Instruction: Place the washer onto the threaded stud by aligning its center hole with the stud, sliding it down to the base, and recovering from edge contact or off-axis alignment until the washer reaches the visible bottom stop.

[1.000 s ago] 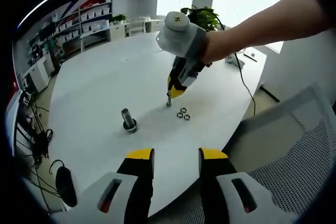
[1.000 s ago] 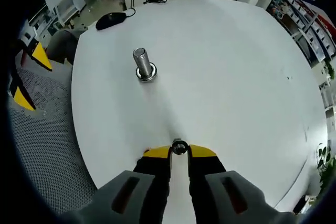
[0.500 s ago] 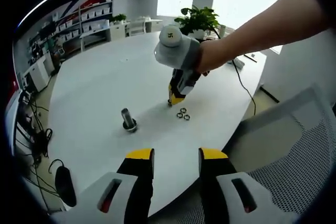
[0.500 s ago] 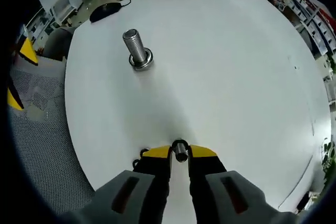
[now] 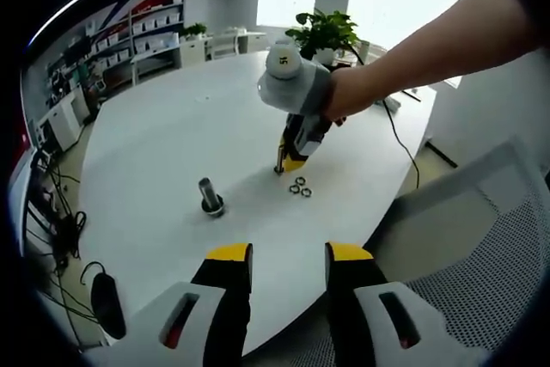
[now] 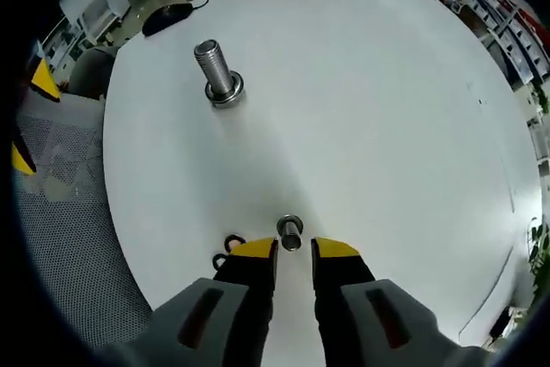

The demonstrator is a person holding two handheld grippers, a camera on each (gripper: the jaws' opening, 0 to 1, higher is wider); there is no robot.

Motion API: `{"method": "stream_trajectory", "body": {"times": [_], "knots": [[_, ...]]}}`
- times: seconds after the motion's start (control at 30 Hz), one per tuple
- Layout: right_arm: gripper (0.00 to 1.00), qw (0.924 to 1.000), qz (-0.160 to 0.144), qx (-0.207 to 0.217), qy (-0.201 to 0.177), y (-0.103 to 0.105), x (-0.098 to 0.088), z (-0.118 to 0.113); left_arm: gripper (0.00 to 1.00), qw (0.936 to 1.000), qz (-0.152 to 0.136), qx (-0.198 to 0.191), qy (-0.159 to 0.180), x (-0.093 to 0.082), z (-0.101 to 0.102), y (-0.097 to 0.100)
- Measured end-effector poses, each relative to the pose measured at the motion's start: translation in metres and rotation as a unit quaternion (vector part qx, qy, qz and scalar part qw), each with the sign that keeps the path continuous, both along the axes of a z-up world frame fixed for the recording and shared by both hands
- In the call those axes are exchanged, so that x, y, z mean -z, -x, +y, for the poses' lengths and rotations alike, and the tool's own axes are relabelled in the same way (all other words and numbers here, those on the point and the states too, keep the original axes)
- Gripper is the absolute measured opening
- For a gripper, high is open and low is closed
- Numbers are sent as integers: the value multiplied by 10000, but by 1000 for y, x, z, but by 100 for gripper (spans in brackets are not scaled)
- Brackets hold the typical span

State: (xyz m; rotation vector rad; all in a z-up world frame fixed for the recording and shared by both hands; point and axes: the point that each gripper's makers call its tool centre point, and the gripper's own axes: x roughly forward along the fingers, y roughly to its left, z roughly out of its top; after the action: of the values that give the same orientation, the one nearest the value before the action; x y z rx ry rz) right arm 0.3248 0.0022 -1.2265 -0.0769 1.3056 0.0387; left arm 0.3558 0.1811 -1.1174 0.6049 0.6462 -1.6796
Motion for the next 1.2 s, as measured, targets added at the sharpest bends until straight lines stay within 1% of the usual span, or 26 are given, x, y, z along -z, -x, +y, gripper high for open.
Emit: {"method": "stream_trajectory", "body": {"times": [0.13,0.23,0.4,0.5,0.57,0.77,0.93,1.03,1.13,1.2], "knots": [[19,10000,-29,58,6,4,-3,-2,32,10000,-12,16,-10,1,0,1],[19,10000,-40,63,12,10,-7,1,32,10000,-18,20,-22,2,0,0],[19,9999,-1,66,-86,15,0,4,32,10000,-21,47,-45,3,1,2],[20,9999,17,26,-155,22,3,10,32,10000,-31,54,-68,5,1,1],[20,9998,27,-40,-199,29,1,20,32,10000,-24,47,-63,5,1,1],[21,9995,-37,-122,-275,27,1,23,32,10000,-16,52,-70,5,1,1],[22,9994,-18,-183,-306,24,7,29,32,10000,-9,34,-74,6,1,0],[22,9993,23,-274,-246,22,12,28,32,10000,-12,34,-82,6,2,1],[21,9992,86,-283,-265,24,11,28,32,10000,-13,30,-81,5,1,1],[19,9990,96,-396,-164,25,10,28,32,10000,-6,23,-79,6,1,1]]}}
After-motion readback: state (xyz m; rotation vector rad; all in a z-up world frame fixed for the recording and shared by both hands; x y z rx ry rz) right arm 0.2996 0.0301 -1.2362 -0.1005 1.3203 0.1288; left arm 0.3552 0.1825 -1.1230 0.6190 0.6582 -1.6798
